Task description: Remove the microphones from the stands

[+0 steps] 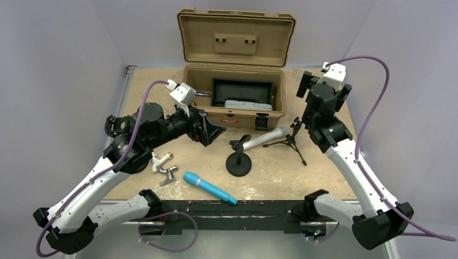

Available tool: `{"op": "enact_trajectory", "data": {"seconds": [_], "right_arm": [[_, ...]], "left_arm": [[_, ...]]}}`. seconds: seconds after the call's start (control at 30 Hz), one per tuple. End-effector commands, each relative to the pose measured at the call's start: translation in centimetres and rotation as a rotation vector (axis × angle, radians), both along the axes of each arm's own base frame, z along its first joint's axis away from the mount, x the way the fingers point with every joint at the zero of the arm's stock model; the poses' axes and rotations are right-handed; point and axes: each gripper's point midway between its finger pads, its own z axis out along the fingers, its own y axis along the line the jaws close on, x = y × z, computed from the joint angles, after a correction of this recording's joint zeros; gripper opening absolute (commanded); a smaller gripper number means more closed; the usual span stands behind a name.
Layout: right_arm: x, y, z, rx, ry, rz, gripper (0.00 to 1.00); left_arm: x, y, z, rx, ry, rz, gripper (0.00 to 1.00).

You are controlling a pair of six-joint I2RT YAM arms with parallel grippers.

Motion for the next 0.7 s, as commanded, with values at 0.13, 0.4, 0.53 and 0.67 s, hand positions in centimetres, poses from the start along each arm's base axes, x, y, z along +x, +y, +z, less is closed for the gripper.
{"op": "enact_trajectory", "data": {"seconds": [0.13, 0.4, 0.53, 0.67], "right_arm": [[-2.7, -0.1, -3.9, 0.16, 0.112, -0.052, 0.94], [-3.1, 0.0, -3.4, 0.191, 0.105, -0.043, 0.83], [-2.5, -0.2, -4.6, 0.165, 0.142, -0.083, 0.86], [-2.3, -1.0, -5.0, 0.126, 0.149, -0.142, 0.87]], "left_arm": [[0.1, -0.2, 0.7, -0.016, -0.027, -0.013, 0.98], [0.0, -0.5, 0.6, -0.02, -0.016, -0.026, 0.98], [0.0, -0.5, 0.6, -0.017, -0.016, -0.024, 0.98], [0.0, -0.6, 0.6, -0.018, -0.014, -0.027, 0.98]]}}
